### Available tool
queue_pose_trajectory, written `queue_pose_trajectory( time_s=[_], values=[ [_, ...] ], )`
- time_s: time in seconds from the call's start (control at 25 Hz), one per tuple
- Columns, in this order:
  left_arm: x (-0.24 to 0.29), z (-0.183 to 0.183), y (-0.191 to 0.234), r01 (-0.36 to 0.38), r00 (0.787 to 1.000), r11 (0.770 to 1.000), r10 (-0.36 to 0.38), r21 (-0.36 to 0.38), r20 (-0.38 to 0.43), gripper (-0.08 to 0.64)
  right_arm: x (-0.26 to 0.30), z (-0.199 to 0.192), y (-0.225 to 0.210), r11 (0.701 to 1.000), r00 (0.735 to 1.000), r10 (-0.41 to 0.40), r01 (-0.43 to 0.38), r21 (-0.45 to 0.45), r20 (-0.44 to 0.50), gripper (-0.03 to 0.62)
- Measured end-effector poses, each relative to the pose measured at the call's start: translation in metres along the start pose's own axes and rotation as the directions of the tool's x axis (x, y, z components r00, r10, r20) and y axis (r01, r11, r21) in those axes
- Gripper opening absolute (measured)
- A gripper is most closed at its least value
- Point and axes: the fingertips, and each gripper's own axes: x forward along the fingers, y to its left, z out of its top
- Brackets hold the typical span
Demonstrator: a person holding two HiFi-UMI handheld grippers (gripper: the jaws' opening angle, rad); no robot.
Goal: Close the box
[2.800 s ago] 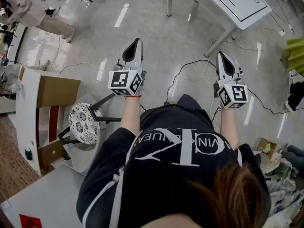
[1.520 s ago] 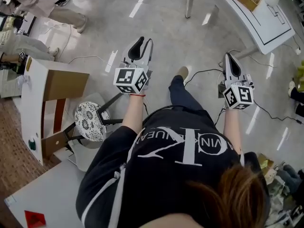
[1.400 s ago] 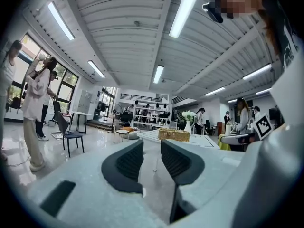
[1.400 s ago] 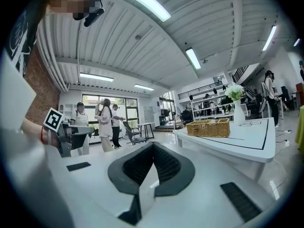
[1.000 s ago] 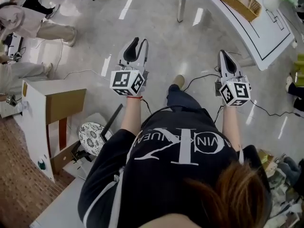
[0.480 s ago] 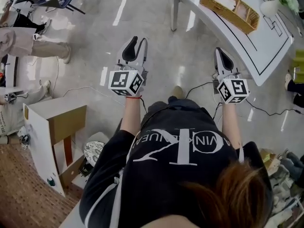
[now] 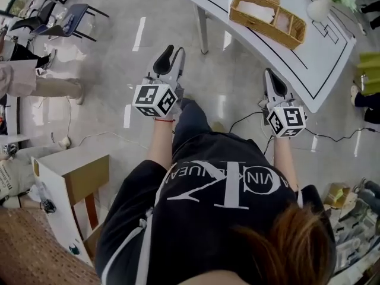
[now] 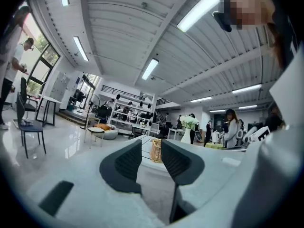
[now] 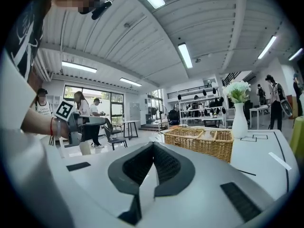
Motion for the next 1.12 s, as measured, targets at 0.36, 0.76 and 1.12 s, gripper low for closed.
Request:
queue_pose_trajectory(
  time_s=[0.36, 0.76, 1.12],
  values=[
    [0.144, -0.003, -0.015, 0.225, 0.969, 0.974, -0.223, 0.009, -0.104, 0.138, 0.048, 0.008, -0.063, 0.988, 0.988, -0.156, 0.156, -0.013, -0.021, -0.003],
    [0.288, -0.014, 0.006, 0.366, 0.901, 0.929, -0.370, -0.063, -0.227, 0.155, 0.104, 0.006, -0.122, 0.943, 0.939, -0.332, 0.333, -0.003, -0.092, -0.003],
    [0.366, -0.032, 0.016, 0.430, 0.835, 0.880, -0.472, -0.201, -0.282, 0.176, 0.118, -0.010, -0.147, 0.873, 0.870, -0.472, 0.484, 0.064, -0.143, -0.003]
  ],
)
